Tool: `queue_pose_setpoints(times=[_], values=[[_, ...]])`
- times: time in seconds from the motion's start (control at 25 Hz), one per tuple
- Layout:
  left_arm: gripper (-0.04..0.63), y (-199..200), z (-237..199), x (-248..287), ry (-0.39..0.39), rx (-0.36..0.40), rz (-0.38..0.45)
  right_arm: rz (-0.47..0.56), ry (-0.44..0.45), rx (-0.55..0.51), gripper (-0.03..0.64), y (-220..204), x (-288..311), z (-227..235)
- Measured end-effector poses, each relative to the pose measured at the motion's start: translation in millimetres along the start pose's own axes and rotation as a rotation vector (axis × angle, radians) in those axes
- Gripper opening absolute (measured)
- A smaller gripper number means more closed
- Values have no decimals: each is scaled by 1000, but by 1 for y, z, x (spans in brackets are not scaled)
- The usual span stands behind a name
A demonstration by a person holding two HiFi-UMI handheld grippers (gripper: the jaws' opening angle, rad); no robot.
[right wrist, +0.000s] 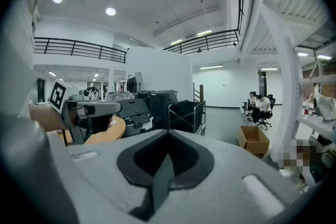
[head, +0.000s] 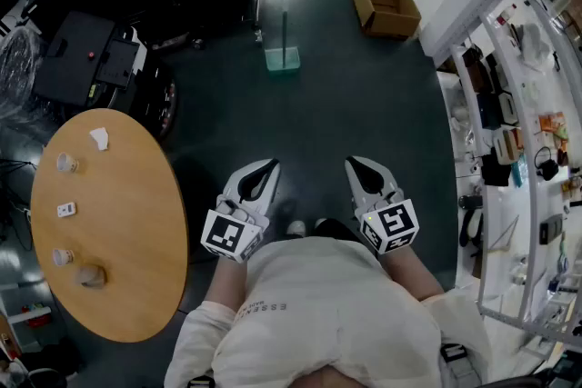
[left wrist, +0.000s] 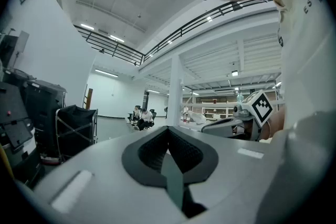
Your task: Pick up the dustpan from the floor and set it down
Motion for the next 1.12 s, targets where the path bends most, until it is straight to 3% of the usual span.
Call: queue_pose_setpoints(times=[0.84,1.12], values=[[17,3,-23,-10,36,-35,5,1,-17,45,-9,5,18,-7],[17,-4,-50,-4,90,-80,1,-46,10,71,-9,-4,47,4]])
Point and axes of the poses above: the fingertips, and each gripper's own axes: x forward along the fingers, z to its right, y out of its top, the point moved 7 cm from there along -x, backward along the fingers, and after that the axes turned 7 degrees about -y, right-handed, at the moved point
